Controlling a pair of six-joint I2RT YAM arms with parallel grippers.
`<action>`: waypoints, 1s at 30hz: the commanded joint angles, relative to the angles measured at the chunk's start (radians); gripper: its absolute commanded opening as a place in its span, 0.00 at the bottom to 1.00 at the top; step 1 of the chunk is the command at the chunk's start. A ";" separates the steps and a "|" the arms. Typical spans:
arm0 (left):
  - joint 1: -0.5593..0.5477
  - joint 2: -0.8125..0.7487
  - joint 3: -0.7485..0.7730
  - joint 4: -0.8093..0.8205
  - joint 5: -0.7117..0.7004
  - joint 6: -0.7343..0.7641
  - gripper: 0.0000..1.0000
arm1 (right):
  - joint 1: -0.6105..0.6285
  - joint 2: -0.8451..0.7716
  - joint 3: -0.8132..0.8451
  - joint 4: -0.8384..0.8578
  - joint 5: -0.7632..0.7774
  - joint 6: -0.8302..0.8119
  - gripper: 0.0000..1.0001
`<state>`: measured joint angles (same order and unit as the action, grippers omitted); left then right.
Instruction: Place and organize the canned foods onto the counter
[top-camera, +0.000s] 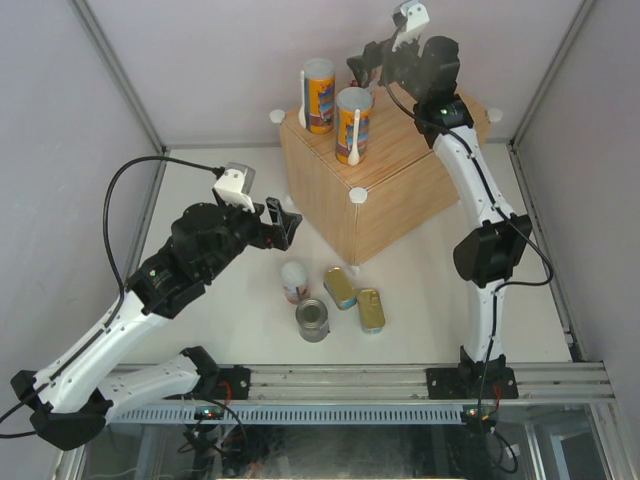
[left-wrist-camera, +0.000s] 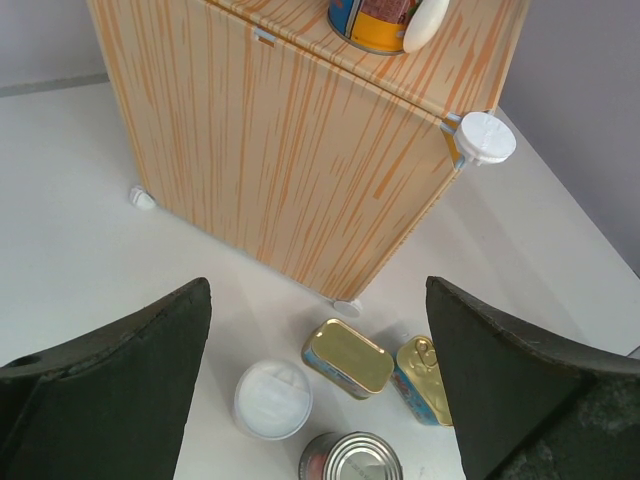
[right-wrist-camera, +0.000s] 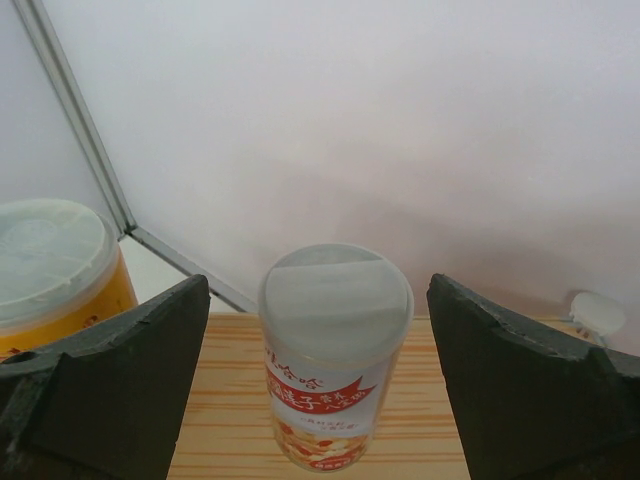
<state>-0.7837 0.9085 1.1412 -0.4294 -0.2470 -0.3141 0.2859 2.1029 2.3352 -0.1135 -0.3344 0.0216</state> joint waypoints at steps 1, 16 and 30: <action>0.005 -0.023 -0.021 0.020 0.021 -0.005 0.92 | -0.013 -0.079 -0.006 0.077 -0.020 0.048 0.90; 0.004 -0.004 -0.026 0.039 0.029 -0.002 0.92 | -0.081 -0.248 -0.193 0.232 0.000 0.173 0.89; 0.005 0.023 -0.037 0.081 0.054 -0.011 0.92 | -0.283 -0.409 -0.492 0.376 0.137 0.409 0.87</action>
<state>-0.7837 0.9253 1.1240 -0.4095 -0.2195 -0.3145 0.0776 1.7462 1.9110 0.1802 -0.2779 0.3023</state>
